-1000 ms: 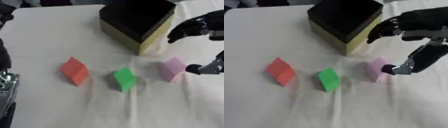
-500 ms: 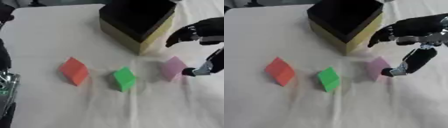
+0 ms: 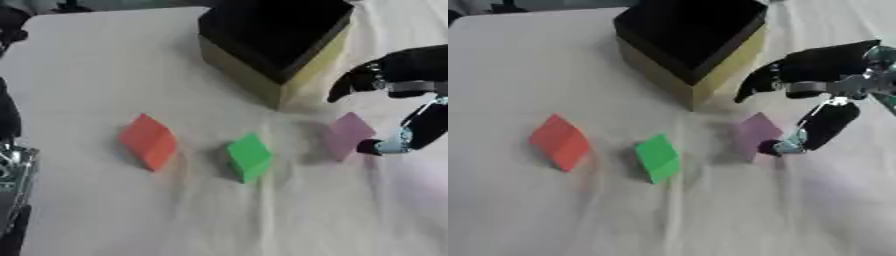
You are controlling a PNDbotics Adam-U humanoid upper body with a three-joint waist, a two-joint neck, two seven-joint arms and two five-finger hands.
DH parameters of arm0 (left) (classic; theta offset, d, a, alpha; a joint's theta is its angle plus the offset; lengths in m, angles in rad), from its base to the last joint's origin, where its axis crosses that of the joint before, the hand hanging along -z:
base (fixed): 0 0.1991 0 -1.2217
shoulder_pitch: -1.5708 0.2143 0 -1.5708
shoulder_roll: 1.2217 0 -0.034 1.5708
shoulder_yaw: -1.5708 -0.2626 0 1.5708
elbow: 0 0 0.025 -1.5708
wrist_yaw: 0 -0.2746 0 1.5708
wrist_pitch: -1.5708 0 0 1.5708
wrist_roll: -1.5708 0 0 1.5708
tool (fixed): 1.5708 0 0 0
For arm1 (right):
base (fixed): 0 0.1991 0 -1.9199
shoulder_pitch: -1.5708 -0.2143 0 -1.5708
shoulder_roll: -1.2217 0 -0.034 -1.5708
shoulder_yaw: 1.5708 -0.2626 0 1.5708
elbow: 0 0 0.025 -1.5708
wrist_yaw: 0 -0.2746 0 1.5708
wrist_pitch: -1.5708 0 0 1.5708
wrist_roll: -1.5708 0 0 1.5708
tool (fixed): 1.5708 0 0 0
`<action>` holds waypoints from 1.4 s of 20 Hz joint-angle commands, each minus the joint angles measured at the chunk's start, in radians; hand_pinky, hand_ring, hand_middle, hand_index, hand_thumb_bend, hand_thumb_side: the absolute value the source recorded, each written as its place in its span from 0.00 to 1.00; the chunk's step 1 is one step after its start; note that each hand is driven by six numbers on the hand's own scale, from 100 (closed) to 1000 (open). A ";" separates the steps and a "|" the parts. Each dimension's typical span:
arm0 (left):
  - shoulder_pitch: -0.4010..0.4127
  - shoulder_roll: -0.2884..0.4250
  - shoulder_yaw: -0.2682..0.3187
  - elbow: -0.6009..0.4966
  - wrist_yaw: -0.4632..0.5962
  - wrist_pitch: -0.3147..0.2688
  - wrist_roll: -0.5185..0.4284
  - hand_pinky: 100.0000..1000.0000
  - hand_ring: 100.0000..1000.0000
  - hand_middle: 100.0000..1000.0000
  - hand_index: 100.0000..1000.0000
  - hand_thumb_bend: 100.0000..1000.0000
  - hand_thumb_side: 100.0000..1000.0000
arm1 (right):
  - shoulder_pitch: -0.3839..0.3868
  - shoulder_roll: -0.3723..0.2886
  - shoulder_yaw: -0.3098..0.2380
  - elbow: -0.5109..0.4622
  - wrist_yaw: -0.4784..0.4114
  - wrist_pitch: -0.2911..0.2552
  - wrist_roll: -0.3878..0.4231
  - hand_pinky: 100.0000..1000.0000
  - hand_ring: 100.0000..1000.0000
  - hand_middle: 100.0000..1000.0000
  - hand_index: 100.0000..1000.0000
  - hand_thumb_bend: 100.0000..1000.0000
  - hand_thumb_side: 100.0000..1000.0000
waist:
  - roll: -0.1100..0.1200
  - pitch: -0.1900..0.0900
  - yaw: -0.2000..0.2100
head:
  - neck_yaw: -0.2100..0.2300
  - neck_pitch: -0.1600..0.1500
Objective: Pick up objects on the table and place them in the box.
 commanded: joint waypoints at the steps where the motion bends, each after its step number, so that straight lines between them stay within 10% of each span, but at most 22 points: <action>1: -0.010 0.012 0.000 -0.017 0.003 0.000 -0.005 0.64 0.68 0.69 0.65 0.00 0.88 | -0.016 -0.006 0.004 0.024 0.003 -0.072 0.080 0.84 0.92 0.86 0.92 0.29 0.59 | -0.002 -0.017 0.004 | -0.001 -0.008; 15: -0.014 0.011 -0.002 -0.017 0.002 -0.001 -0.016 0.64 0.68 0.68 0.65 0.00 0.88 | -0.007 0.014 0.020 0.110 0.030 -0.115 0.105 0.83 0.87 0.82 0.88 0.24 0.45 | 0.001 -0.013 0.008 | -0.012 -0.009; 22: -0.013 0.011 0.000 -0.017 0.002 0.003 -0.020 0.64 0.68 0.69 0.65 0.00 0.89 | -0.004 0.010 -0.003 0.060 -0.023 -0.096 0.044 0.77 0.77 0.51 0.61 0.17 0.40 | 0.001 -0.012 0.006 | -0.009 -0.008; 28: -0.013 0.010 0.001 -0.017 0.003 0.006 -0.022 0.64 0.68 0.69 0.65 0.00 0.89 | 0.004 -0.003 -0.042 0.014 -0.048 -0.019 -0.053 0.76 0.71 0.45 0.53 0.05 0.31 | 0.002 -0.013 0.003 | -0.007 -0.011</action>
